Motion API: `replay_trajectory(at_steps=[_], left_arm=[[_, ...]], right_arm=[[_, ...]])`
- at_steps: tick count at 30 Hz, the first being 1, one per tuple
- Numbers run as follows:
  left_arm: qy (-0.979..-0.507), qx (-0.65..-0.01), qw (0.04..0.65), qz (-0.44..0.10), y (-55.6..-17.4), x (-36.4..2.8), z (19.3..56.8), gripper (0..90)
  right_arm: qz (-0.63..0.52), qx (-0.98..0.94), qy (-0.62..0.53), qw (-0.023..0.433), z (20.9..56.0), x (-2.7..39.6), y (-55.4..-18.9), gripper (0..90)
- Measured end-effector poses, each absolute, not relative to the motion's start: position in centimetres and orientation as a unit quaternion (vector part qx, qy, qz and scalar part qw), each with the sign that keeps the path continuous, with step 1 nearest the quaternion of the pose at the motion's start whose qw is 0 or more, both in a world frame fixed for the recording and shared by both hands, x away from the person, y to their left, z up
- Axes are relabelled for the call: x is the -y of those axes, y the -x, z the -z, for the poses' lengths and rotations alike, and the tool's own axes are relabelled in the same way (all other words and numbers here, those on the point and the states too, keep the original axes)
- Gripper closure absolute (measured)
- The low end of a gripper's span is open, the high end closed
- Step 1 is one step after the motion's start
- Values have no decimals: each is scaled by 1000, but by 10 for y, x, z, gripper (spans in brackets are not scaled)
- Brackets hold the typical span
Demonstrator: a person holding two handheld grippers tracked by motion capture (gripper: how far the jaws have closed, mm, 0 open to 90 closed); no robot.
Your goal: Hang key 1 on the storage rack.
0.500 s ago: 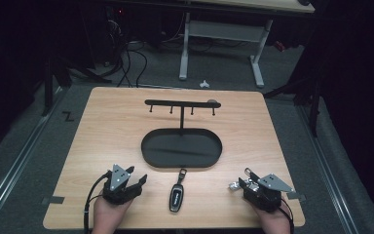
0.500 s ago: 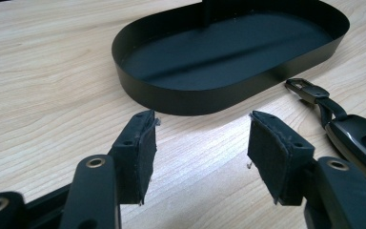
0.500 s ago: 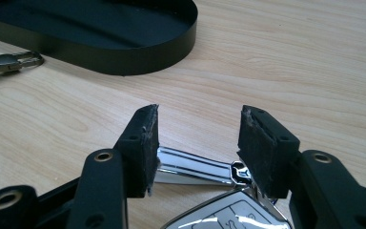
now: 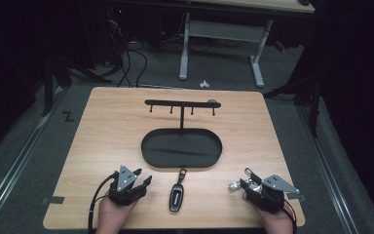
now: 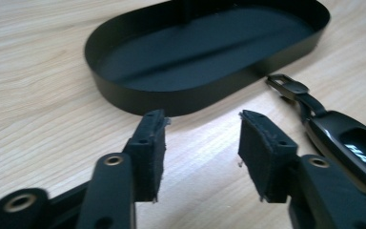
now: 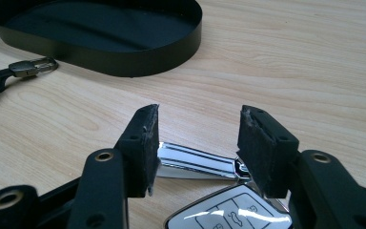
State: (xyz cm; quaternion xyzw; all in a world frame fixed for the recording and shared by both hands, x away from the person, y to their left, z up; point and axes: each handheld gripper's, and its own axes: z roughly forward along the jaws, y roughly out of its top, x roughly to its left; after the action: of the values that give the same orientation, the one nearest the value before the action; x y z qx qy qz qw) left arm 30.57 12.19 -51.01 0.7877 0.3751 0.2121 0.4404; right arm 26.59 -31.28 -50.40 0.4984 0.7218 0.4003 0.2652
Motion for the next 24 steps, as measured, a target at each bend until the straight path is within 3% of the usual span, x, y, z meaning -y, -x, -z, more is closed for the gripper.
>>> replay_trajectory(at_steps=[1,11,24], left_arm=[[-792,-369,437,-213,-304,-120,510,622],[-839,-315,403,-186,-292,-89,511,859],[-881,-264,360,-156,-279,-56,523,863]], right_arm=[[-399,-722,-499,264,504,312,-266,506],[-397,-727,-497,257,507,310,-268,520],[-395,-730,-498,250,508,310,-268,528]])
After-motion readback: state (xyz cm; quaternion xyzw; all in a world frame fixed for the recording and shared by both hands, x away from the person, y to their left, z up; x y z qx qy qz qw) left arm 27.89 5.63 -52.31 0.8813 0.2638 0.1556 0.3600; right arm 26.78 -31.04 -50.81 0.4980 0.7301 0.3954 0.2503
